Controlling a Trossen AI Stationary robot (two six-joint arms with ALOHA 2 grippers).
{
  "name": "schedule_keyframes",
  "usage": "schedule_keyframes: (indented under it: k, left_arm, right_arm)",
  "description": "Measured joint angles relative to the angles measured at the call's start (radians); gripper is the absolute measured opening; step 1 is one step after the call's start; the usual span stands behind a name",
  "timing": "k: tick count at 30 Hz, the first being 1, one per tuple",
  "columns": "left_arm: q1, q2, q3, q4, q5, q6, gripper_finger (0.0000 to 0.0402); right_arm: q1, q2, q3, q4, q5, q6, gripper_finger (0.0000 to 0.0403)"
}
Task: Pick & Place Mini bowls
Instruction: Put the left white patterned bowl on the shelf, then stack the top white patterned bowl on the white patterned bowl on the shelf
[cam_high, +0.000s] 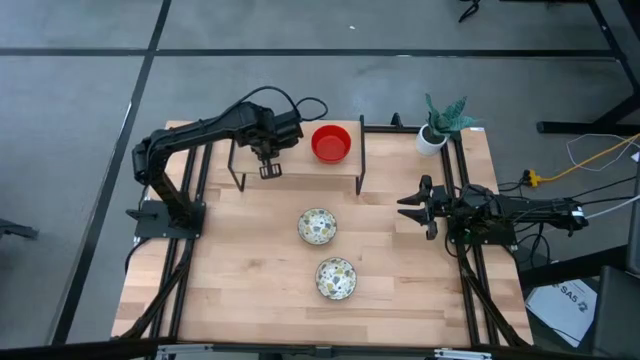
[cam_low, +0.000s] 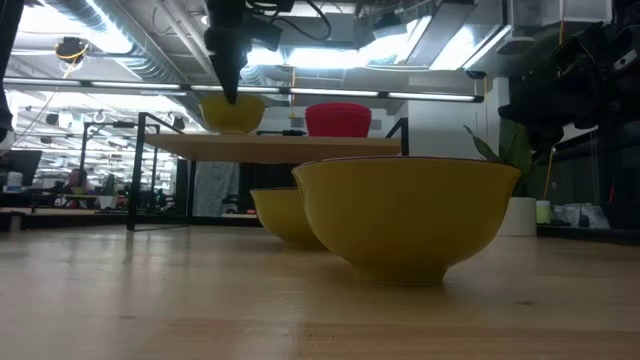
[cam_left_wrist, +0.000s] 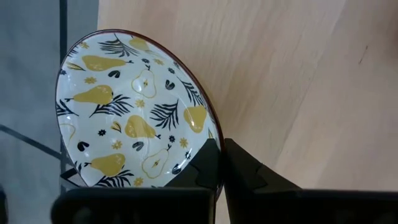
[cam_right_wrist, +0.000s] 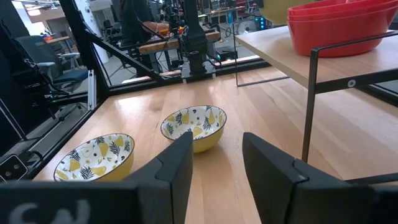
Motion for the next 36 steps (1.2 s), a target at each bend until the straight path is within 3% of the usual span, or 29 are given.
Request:
schedule_keyframes:
  k: [9,16,30,36]
  left_arm:
    - [-0.011,-0.002,-0.120,0.056,-0.061,-0.010,0.0004]
    - [-0.014,-0.001,-0.119,0.057,-0.051,-0.009,0.0009]
    - [0.002,-0.012,-0.118,0.072,0.048,0.009,0.0090]
    - [0.008,-0.046,-0.066,0.077,0.041,0.003,0.0136]
  right_arm:
    - [0.000,0.000,0.000,0.000,0.000,0.000,0.0140]
    - [0.000,0.000,0.000,0.000,0.000,0.000,0.0140]
    - [0.000,0.000,0.000,0.000,0.000,0.000,0.0140]
    - [0.000,0.000,0.000,0.000,0.000,0.000,0.0140]
